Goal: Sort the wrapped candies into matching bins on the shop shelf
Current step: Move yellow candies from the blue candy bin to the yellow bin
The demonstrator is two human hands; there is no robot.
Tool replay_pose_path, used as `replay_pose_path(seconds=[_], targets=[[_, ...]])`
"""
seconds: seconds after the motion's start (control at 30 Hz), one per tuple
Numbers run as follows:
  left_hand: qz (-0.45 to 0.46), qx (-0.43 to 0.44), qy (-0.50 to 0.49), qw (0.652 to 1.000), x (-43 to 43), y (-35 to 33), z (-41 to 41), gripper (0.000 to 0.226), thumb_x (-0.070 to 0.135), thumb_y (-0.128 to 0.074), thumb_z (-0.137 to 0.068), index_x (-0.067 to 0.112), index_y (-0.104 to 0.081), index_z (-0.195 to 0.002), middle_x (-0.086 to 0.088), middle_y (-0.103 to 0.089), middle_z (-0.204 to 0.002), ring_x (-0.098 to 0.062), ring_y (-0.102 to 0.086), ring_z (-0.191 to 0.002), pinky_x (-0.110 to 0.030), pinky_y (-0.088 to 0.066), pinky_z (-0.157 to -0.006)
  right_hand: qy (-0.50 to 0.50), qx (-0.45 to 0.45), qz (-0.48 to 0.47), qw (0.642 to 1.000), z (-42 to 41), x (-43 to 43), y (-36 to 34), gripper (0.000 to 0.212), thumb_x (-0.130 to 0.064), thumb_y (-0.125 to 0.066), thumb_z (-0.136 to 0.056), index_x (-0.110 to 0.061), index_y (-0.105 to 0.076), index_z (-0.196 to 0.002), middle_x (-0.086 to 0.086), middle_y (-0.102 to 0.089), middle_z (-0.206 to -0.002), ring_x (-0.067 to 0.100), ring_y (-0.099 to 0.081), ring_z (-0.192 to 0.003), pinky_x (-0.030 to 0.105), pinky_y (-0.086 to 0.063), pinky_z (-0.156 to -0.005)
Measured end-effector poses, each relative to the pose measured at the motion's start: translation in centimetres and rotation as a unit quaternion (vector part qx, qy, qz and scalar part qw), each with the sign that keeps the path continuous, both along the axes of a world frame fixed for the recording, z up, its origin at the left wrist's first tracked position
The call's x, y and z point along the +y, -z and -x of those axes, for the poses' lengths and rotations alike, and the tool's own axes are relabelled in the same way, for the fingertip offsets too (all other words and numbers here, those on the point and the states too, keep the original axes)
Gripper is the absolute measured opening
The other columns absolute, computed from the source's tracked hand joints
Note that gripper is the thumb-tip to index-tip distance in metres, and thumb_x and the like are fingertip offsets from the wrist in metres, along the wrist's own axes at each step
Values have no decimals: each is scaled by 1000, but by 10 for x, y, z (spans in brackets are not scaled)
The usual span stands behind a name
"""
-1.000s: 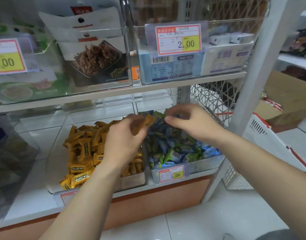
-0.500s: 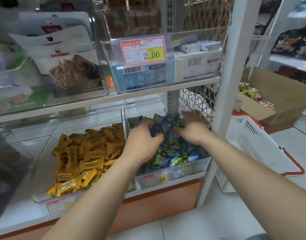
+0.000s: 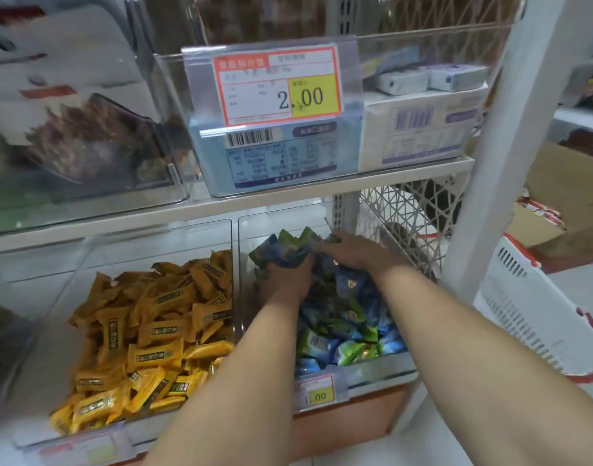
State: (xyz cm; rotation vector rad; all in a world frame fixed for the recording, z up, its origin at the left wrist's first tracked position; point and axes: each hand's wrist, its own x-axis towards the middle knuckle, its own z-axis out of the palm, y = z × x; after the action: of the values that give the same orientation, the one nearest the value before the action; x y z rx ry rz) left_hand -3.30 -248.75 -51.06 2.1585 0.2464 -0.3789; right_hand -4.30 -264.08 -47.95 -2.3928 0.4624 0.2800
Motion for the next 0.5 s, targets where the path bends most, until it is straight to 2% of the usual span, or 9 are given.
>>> replay_pose_path(seconds=[0.07, 0.13, 0.2, 0.27, 0.3, 0.37, 0.4, 0.43, 0.5], targets=[[77, 18, -23, 997, -1, 5, -1, 108, 72, -61, -78, 16, -14, -157, -15, -37, -153, -36, -41, -136, -45, -37, -110, 2, 12, -17, 1000, -4, -4, 6, 110, -90, -44, -75, -21, -25, -158, 9, -28, -163, 31, -35, -145, 42, -31, -113], [173, 37, -47, 983, -3, 5, -3, 112, 64, -69, -76, 15, -10, -158, -16, -38, -153, -37, -44, -134, -47, -39, -110, 1, 21, -59, 998, -6, -3, 12, 101, -85, -46, -79, -20, -33, -155, 9, -33, -161, 31, -39, -142, 42, -31, -115], [214, 56, -58, 974, -6, 0, -6, 112, 63, -71, -75, 13, -14, -157, -16, -36, -154, -37, -44, -133, -47, -40, -109, -16, 14, -117, 993, -4, -1, 14, 98, -85, -46, -74, -22, -47, -148, 6, -42, -155, 30, -44, -138, 45, -31, -117], [221, 79, -48, 971, -10, -9, -8, 102, 58, -70, -79, 12, -20, -156, -14, -29, -156, -36, -41, -135, -43, -40, -107, -29, -7, -176, 984, 1, -1, 15, 99, -87, -47, -59, -25, -60, -136, 3, -50, -149, 25, -48, -134, 46, -32, -116], [230, 91, -49, 968, -13, -13, -8, 99, 56, -71, -79, 11, -24, -154, -14, -30, -155, -36, -42, -134, -43, -40, -107, -20, -20, -202, 979, 4, -2, 14, 92, -85, -50, -56, -28, -66, -126, 0, -56, -142, 23, -52, -129, 44, -36, -113], [265, 113, -37, 957, -13, -17, -4, 97, 60, -72, -72, 11, -36, -149, -17, -42, -146, -38, -50, -127, -46, -45, -104, 5, -39, -245, 969, 7, -4, 9, 60, -76, -56, -63, -32, -77, -99, -4, -73, -115, 19, -65, -110, 35, -48, -96], [277, 112, -18, 954, -12, -19, -1, 87, 60, -68, -77, 11, -43, -145, -17, -48, -141, -39, -52, -126, -46, -48, -102, 12, -42, -264, 964, 8, -6, 7, 47, -70, -59, -72, -31, -78, -90, -5, -77, -100, 19, -69, -100, 33, -52, -87], [290, 100, 13, 952, -11, -21, 1, 71, 56, -62, -86, 11, -49, -140, -16, -54, -135, -38, -54, -125, -44, -50, -99, 25, -43, -276, 960, 8, -7, 5, 41, -64, -60, -80, -28, -78, -89, -2, -78, -94, 21, -71, -96, 34, -54, -86], [310, 81, 58, 946, -7, -31, 5, 52, 50, -56, -93, 10, -61, -127, -15, -63, -119, -35, -62, -114, -39, -54, -89, 58, -40, -301, 951, 10, -6, -3, 44, -59, -63, -82, -21, -76, -100, 7, -78, -100, 30, -71, -103, 43, -53, -97]])
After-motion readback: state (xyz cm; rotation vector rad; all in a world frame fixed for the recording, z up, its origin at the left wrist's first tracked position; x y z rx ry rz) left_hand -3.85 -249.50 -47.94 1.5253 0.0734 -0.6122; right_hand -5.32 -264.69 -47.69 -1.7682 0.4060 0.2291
